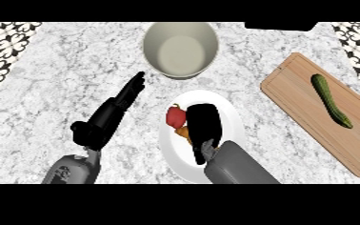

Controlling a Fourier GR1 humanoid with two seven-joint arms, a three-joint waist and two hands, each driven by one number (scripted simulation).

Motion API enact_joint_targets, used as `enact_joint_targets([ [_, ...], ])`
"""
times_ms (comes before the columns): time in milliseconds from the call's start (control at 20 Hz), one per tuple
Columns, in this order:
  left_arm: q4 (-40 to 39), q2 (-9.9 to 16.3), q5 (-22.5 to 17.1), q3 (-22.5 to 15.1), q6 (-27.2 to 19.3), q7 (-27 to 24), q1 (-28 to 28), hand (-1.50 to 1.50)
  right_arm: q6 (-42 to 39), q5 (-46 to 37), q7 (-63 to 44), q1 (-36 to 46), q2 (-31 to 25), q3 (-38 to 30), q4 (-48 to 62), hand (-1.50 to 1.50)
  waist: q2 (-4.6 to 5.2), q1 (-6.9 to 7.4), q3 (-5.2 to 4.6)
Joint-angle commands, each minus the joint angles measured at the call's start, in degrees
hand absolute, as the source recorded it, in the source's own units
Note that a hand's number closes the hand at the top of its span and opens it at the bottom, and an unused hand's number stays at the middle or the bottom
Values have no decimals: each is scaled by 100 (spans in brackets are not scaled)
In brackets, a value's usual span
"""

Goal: Pick the croissant from the plate and place it in the bowl

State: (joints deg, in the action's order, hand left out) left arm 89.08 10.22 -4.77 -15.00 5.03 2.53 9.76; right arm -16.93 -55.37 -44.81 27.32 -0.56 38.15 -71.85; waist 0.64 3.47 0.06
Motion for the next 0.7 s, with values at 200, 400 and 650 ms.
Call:
enact_joint_targets([
  [200,-237,-133,59,-250,231,-48,318,0,506,1538,-571,1886,55,317,708,150,120,606,-11],
  [400,-285,-180,50,-164,166,24,442,0,1059,1367,-1301,2808,56,525,1153,150,67,527,-19],
  [650,-340,-237,94,-226,146,42,393,0,2283,1147,-1791,3395,56,824,1124,150,36,445,-16],
])
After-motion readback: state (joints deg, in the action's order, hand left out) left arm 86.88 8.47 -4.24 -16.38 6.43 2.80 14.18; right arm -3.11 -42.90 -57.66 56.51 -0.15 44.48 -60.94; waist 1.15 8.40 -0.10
